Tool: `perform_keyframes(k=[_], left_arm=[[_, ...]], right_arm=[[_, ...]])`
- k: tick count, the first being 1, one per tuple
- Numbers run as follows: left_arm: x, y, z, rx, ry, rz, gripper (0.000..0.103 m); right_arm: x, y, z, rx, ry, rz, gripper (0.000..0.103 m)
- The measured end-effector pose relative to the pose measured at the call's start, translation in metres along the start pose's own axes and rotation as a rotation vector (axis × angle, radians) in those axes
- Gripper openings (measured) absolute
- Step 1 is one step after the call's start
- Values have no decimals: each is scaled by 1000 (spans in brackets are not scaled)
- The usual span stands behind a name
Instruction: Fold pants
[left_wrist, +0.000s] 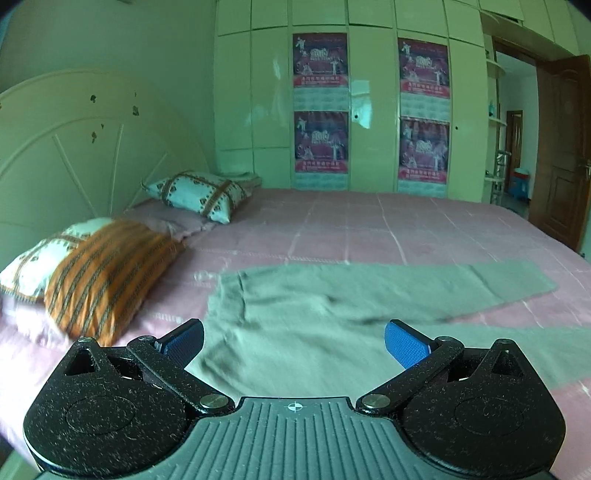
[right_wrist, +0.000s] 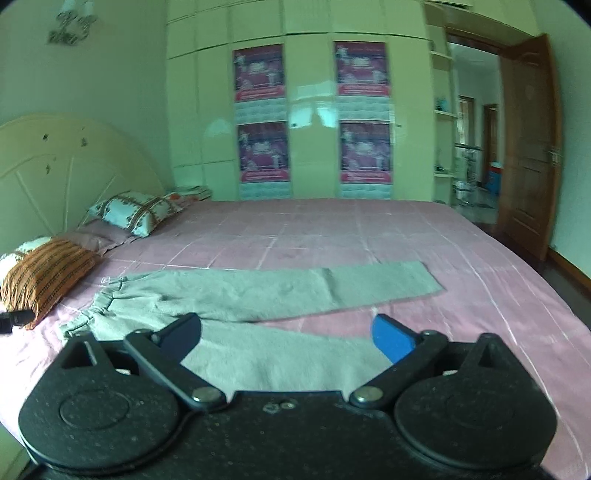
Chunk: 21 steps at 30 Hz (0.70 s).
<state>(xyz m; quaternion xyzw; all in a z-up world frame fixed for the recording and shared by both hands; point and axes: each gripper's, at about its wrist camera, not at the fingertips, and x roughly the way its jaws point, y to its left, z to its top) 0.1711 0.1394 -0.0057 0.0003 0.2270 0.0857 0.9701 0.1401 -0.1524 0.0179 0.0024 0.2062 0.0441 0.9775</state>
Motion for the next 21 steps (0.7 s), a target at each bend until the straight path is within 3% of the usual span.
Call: perform_keyframes(k=[3,9,11,14,21], left_arm=[[56,22,17,2,62,12,103],[175,61,34,-9,178,48,103],[211,71,37,-12,197,45,103],[268,89,41,-53,251,13,86],[379,101,44,-51,292,35,83]], right_arm=[[44,-1,23,-17,24,44,68],[150,-3,52,-26,103,67,62],[187,-4,56,-38,129,71,56],[239,-2,61,-66,177,74,46],[339,-1,74,-90,208,70,44]])
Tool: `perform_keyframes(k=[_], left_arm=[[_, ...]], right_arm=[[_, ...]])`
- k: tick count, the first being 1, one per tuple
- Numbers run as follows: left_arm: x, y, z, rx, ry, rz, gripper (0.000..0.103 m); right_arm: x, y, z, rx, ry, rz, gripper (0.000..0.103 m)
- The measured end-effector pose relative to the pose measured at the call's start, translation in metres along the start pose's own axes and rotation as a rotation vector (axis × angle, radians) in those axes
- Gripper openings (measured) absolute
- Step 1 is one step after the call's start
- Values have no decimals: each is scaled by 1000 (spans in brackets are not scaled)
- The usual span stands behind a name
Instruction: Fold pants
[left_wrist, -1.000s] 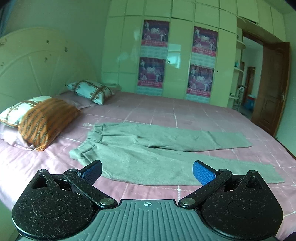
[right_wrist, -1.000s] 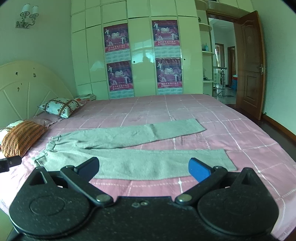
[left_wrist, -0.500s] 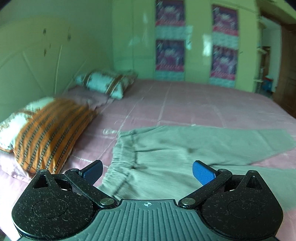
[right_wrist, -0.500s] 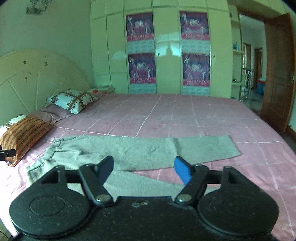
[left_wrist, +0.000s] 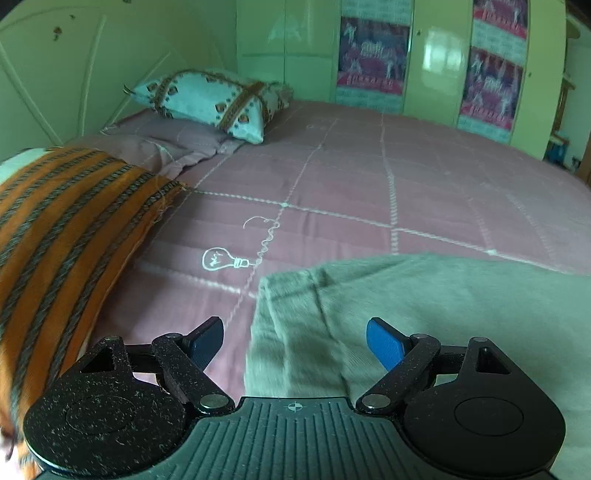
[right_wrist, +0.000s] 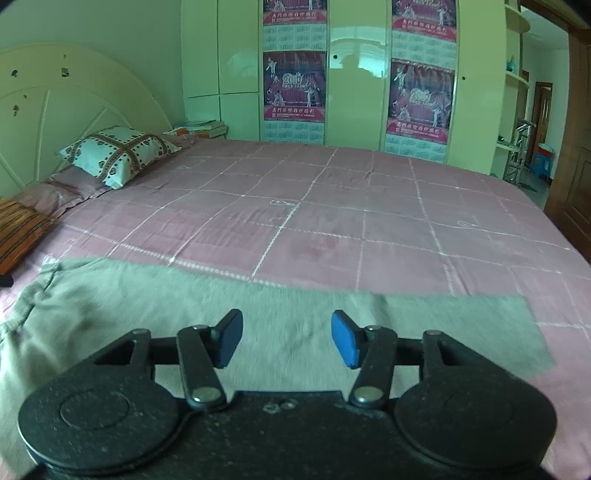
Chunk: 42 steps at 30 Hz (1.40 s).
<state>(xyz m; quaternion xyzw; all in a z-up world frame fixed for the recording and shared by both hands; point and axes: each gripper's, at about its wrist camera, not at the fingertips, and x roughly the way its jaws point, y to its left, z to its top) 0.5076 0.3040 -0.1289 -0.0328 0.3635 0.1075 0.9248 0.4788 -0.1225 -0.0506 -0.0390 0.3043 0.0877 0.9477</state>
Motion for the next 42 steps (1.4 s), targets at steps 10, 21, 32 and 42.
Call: perform_keyframes(k=[10,21,32,42], left_arm=[[90,18,10,33,75,-46,75],[109,16,8,13,52,-171,54],[116,20,16,45,88,-207,57],[110,11,15,48,33,-217,20]], right_arm=[[120,2,12,-90,73,45,28],[171,-6,11,-157,109,91,27],[194,6,21,-236,126,246,28],[206,44,17,-413,185,178,0]])
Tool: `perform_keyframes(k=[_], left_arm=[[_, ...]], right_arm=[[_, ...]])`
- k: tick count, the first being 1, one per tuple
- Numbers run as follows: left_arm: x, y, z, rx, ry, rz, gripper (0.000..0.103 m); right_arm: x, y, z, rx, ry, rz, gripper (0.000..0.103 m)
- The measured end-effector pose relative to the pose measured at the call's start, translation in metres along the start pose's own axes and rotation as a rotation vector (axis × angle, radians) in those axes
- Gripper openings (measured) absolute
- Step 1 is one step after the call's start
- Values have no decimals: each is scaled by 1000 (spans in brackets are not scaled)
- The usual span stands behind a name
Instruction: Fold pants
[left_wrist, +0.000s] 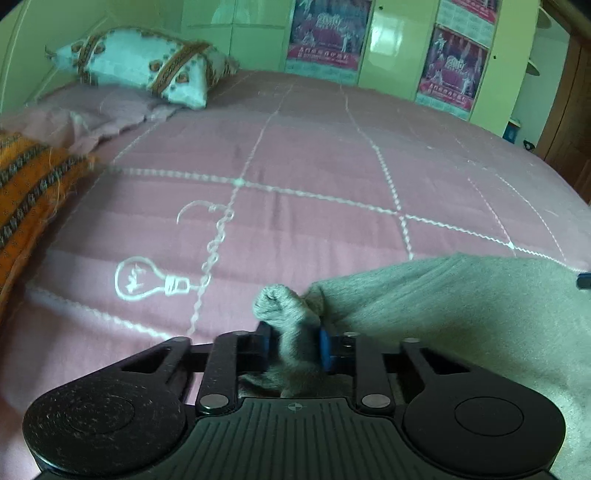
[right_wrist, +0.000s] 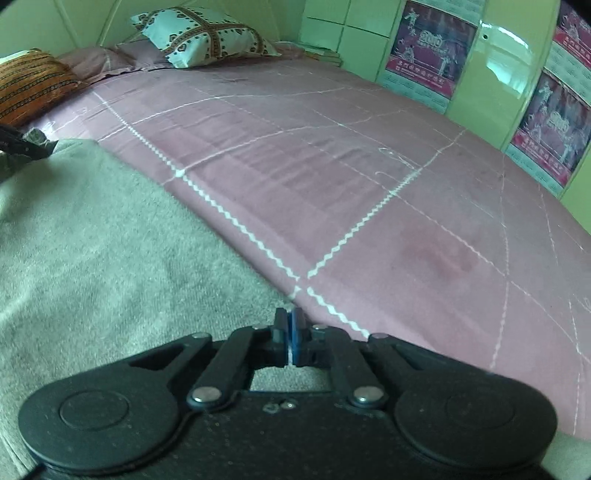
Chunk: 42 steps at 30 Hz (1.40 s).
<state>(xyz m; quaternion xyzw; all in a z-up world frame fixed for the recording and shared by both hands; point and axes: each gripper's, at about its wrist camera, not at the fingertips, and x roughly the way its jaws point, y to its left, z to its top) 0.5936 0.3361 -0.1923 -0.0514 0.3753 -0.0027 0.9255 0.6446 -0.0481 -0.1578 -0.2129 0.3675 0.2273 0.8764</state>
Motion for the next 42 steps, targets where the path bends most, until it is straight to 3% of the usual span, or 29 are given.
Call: perform_keyframes(k=[3,9,12,16,18,19,20,21,24,30,34,42], left_arm=[[-18,-1,-1,-8,-77,-8,19],[-95,11,-22,-57,-282,-154,19],[-137,17,-46,-67,-334,-235,19],[-173,20,-92,-100,-296,-276,20],[-181,20,-123,-159,-221,-213,45],[-187,22,-138,-203,-206,-204,48],[-192,23,-152,-224,-190,-191,51],[-199,22,-163,-253,-181,-161,53],[-217,19,-187,-346,-154,-113,53],[-253,2,-213,-518,-162,-36,53],[-264,-2,-235,-585,-158,-40,53],[-255,-11,-241,-683,-174,-130,53]], right_arm=[[-15,1,2,12,-27,-22,0],[-97,14,-5,-42,-121,-28,0],[-150,30,-26,-82,-159,-31,0],[-205,59,-70,-105,-174,-15,0],[-224,82,-101,-112,-170,-11,0],[-231,92,-118,-107,-176,-10,0],[-235,99,-131,-73,-175,-16,0],[-238,102,-142,-10,-167,-19,6],[-248,103,-169,201,-170,-9,6],[-247,97,-170,490,-197,15,12],[-232,86,-174,661,-186,69,12],[-208,83,-189,745,-176,66,15]])
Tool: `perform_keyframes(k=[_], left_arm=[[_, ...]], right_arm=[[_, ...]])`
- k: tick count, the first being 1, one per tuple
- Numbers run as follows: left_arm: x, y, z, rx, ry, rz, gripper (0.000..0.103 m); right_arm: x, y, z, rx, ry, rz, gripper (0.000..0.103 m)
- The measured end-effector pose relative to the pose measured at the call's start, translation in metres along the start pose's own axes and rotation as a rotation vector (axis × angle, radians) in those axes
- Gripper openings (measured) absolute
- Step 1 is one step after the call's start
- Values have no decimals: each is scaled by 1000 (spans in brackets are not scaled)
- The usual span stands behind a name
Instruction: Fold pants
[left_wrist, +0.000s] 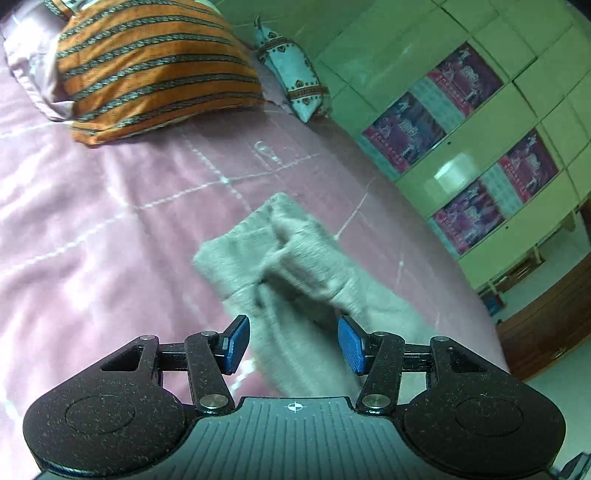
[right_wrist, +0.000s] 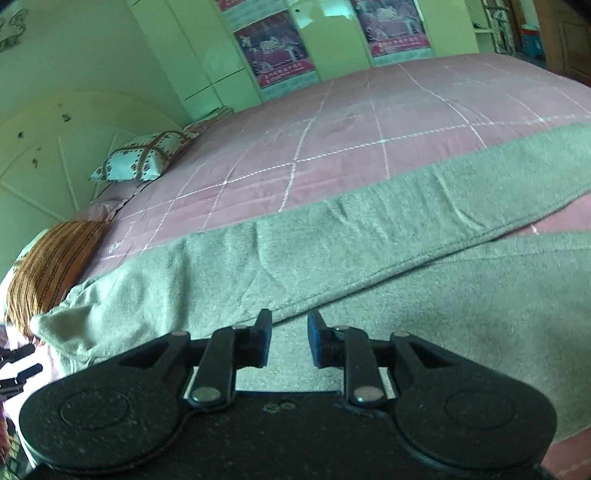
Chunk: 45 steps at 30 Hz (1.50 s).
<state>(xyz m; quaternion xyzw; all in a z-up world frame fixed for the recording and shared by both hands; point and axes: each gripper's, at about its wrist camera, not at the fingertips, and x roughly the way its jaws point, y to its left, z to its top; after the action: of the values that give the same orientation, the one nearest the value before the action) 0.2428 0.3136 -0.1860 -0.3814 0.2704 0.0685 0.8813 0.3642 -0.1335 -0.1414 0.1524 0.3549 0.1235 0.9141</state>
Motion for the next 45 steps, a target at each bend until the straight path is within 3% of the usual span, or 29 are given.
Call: perform_keyframes(k=[4,11,14,18,20,24,29,31,32,34,36,37,39,41,43,44,45], left_arm=[[13,-18,5,-33,-9,-55,53],[31,-32,13,-67,-20,-86,53],[39,-37,15,-16,-12,-43,53],[32,-42,18,-2,-31,-43,54],[35,-41,17,-2,-19,-38,62],[47,-32,21,-57,-8,-14,62],[54,-39,17,-11,26,26,62],[59,-39,16,21,46,50,57],[65,-38,19,37,72,49,30],[73,-32,35,37,108,11,25],[68,-26,58,2,101,-88,23],[60,-26,68,17,68,-151,23],[49,-23,81,77,61,-200,23],[54,-10,78,142,121,-158,23],[79,12,58,182,261,-5,23],[79,19,51,167,248,-16,23],[75,20,50,145,228,-26,23]], right_arm=[[-4,-4,-3,23,-10,-23,17],[5,-11,2,79,-6,-38,22],[12,-7,4,84,-5,-35,23],[26,-15,4,176,25,-20,23],[29,-20,1,229,34,-13,23],[39,-34,-4,341,38,22,24],[47,-50,-4,479,20,23,13],[52,-56,-3,519,24,31,12],[55,-59,-1,540,29,32,4],[61,-65,2,563,56,44,0],[52,-65,9,542,35,68,0],[38,-56,16,495,-7,83,0],[-8,-36,23,398,-115,139,0],[-46,-18,12,295,-157,191,0],[-53,-10,-17,238,-115,174,0],[-37,-12,-36,218,-48,129,0],[-13,-23,-53,266,73,77,0]])
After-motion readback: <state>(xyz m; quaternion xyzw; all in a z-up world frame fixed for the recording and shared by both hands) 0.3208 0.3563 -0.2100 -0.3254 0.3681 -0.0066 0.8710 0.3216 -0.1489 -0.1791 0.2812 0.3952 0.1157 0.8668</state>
